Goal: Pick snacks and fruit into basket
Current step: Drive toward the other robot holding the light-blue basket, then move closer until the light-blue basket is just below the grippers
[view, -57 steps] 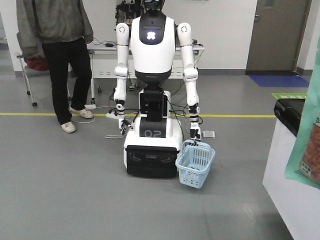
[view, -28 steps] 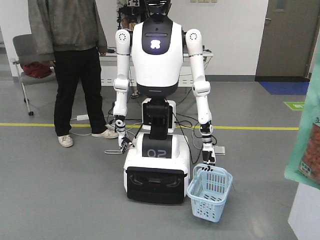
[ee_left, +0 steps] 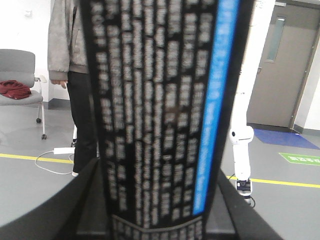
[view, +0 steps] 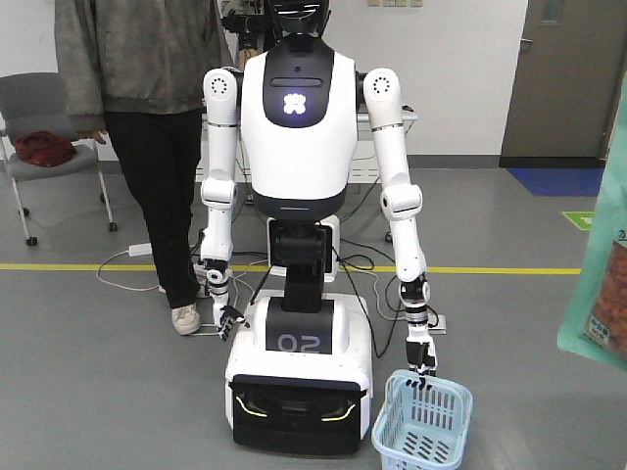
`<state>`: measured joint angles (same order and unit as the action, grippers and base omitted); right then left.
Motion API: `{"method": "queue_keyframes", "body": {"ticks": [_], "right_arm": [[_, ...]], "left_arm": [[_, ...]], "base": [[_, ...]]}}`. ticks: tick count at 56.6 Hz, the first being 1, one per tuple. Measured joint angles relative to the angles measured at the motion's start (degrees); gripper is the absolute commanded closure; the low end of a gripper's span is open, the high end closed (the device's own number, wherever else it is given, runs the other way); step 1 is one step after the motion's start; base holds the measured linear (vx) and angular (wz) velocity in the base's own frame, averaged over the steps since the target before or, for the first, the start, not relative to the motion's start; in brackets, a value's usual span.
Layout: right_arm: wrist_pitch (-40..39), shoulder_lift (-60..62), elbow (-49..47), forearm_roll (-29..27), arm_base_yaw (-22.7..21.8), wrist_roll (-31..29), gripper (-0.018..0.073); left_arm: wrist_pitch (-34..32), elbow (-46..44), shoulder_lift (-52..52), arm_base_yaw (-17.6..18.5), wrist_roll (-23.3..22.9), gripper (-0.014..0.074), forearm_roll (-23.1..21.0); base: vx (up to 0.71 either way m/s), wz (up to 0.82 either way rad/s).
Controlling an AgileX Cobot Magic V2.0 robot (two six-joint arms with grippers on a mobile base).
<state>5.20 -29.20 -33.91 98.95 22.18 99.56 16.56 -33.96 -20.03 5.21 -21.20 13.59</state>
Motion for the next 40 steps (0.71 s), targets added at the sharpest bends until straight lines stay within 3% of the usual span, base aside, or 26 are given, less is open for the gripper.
{"method": "queue_keyframes", "body": {"ticks": [40], "right_arm": [[-0.01, 0.0, 0.0, 0.0, 0.0, 0.0, 0.0568]], "left_arm": [[0.0, 0.0, 0.0, 0.0, 0.0, 0.0594, 0.0]], "base": [[0.34, 0.01]]}}
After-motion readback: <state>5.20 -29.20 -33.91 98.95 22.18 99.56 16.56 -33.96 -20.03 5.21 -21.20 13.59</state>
